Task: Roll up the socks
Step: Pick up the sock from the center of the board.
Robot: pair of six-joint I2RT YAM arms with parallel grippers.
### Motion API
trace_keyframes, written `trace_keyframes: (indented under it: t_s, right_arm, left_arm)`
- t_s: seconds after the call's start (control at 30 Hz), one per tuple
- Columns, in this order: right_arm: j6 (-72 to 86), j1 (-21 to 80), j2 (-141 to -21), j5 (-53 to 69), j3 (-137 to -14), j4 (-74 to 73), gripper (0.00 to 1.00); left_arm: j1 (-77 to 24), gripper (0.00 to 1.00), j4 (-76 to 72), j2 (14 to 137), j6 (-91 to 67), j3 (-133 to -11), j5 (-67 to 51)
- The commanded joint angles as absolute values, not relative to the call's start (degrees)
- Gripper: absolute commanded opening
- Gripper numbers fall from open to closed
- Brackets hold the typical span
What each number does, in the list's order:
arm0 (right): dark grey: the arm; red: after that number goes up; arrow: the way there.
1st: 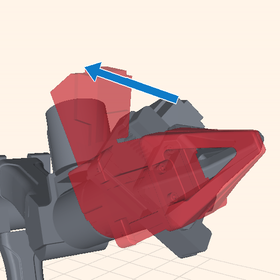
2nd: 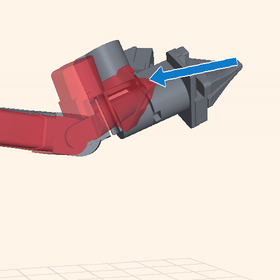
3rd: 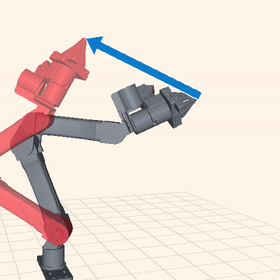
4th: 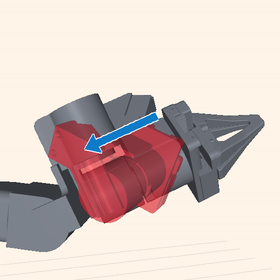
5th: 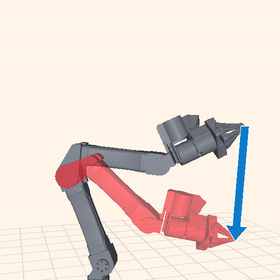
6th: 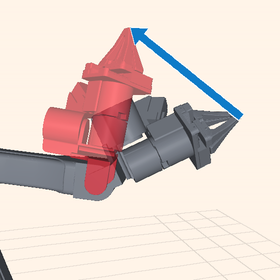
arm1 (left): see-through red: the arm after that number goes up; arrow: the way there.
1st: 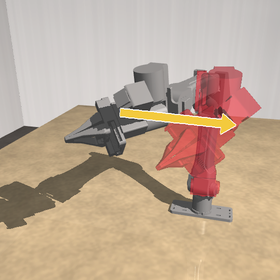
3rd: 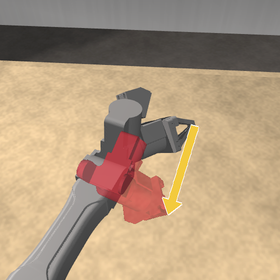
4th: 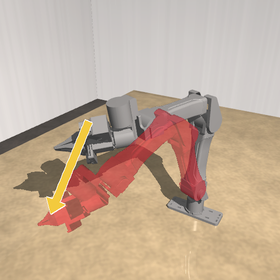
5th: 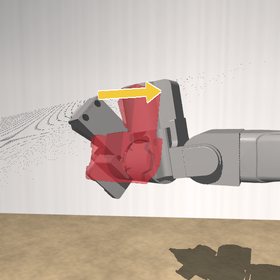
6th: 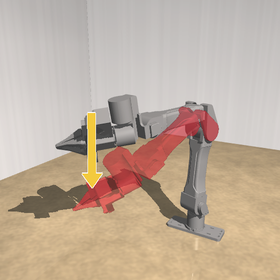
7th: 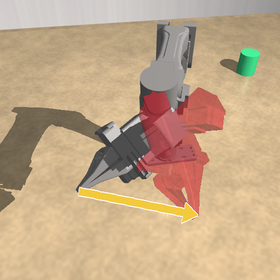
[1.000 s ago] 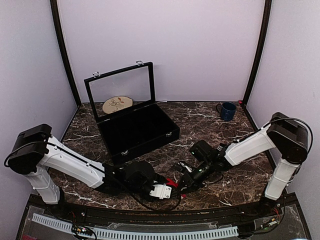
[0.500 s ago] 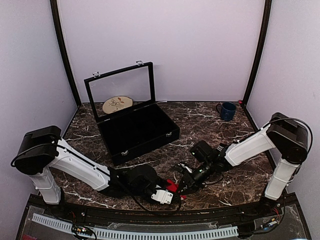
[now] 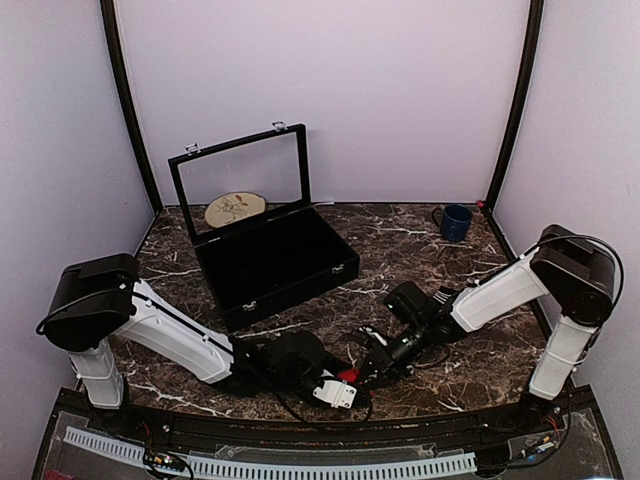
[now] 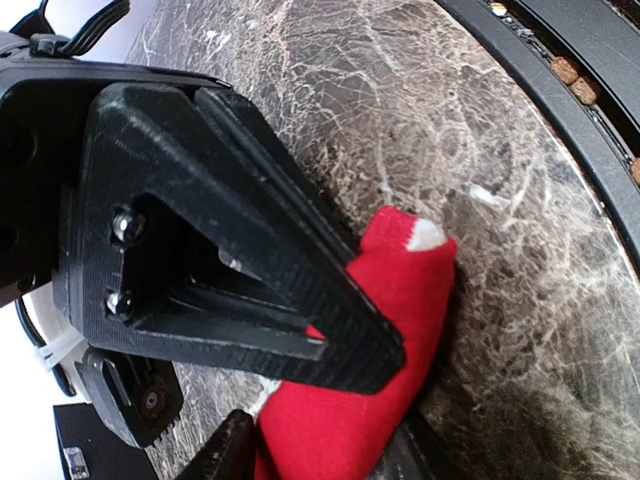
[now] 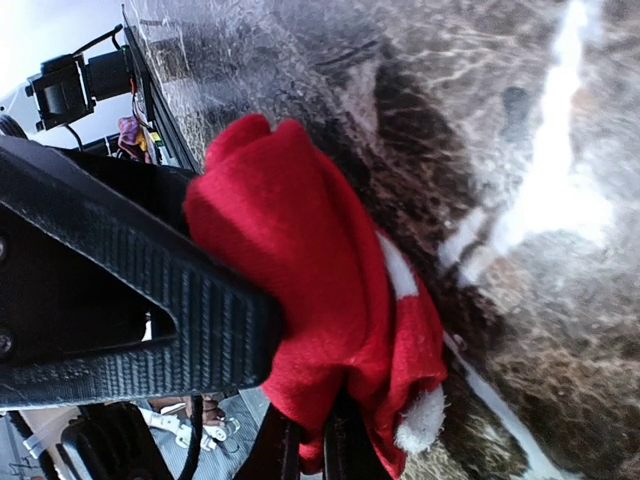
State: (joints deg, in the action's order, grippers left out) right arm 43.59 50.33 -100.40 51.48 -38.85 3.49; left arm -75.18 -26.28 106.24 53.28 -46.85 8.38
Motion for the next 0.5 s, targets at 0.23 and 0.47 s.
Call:
trace_keyframes:
  t_s: [0.23, 0.47]
  right_arm:
    - [43.3, 48.8, -101.2, 54.5, -37.7, 5.7, 0.00]
    - [43.2, 48.5, -101.6, 55.2, -37.8, 5.7, 0.00]
  left_arm:
    - [-75.5, 0.39, -18.2, 109.0, 52.9, -49.8, 4.2]
    - [-75.3, 0.31, -10.7, 110.7, 52.9, -52.6, -1.0]
